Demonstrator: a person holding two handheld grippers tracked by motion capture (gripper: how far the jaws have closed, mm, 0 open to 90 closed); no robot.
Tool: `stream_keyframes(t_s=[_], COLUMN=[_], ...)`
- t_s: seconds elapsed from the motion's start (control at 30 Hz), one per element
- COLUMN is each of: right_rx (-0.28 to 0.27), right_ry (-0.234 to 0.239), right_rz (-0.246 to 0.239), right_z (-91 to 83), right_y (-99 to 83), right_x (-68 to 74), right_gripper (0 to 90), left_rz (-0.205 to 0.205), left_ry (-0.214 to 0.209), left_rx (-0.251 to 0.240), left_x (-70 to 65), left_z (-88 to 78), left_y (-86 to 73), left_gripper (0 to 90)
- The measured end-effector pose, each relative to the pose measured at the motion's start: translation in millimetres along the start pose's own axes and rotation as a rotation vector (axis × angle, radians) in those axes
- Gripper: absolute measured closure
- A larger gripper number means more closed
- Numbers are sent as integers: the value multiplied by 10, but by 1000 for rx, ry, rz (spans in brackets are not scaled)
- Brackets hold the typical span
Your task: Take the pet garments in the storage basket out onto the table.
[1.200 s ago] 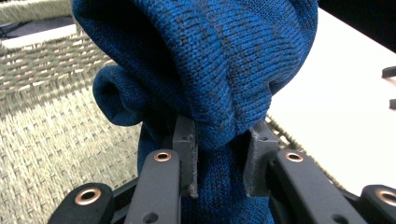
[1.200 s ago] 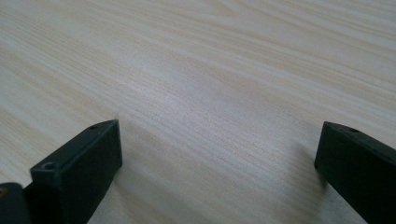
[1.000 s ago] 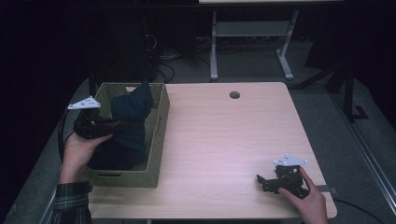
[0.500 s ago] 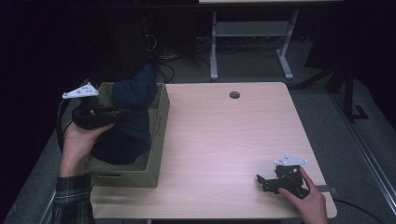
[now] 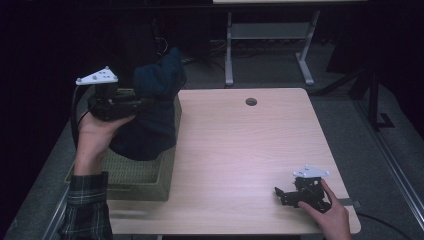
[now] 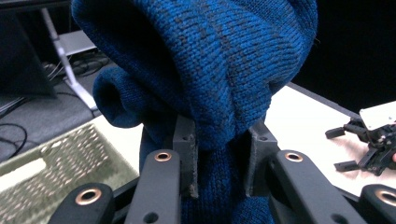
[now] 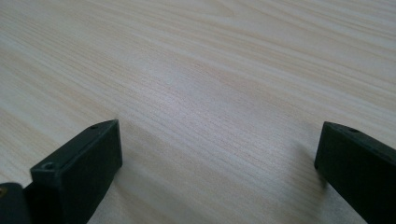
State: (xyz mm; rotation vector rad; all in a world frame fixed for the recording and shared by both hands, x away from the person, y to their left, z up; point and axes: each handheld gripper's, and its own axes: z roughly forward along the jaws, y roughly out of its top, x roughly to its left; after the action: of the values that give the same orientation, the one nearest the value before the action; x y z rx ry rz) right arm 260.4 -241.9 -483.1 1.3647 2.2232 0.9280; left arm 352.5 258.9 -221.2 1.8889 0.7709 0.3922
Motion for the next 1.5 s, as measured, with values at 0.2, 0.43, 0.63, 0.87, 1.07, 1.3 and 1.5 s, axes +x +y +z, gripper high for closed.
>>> stream_keyframes(t_s=[0.2,0.43,0.63,0.87,1.07,1.3,1.5], right_rx=[1,1,1,1,-1,-2,-1], right_ry=[0,0,0,1,0,-1,-2], right_rz=[0,-1,2,2,2,0,1], right_z=[-1,-1,-2,-2,-2,-2,-1], right_y=[0,0,1,0,1,1,1], right_x=[0,0,1,2,2,0,1], right_gripper=[5,4,4,5,5,4,5], left_rz=[19,37,56,71,76,70,74], left_ry=[-38,-74,-118,-166,-186,-215,-240], left_rx=[-17,-24,-7,6,5,27,53], left_x=[-120,-265,-434,-628,-789,-897,-988], left_z=[184,400,696,1008,1295,1638,1894], left_y=[145,254,315,336,324,243,155], left_gripper=[709,709,709,709,708,708,707])
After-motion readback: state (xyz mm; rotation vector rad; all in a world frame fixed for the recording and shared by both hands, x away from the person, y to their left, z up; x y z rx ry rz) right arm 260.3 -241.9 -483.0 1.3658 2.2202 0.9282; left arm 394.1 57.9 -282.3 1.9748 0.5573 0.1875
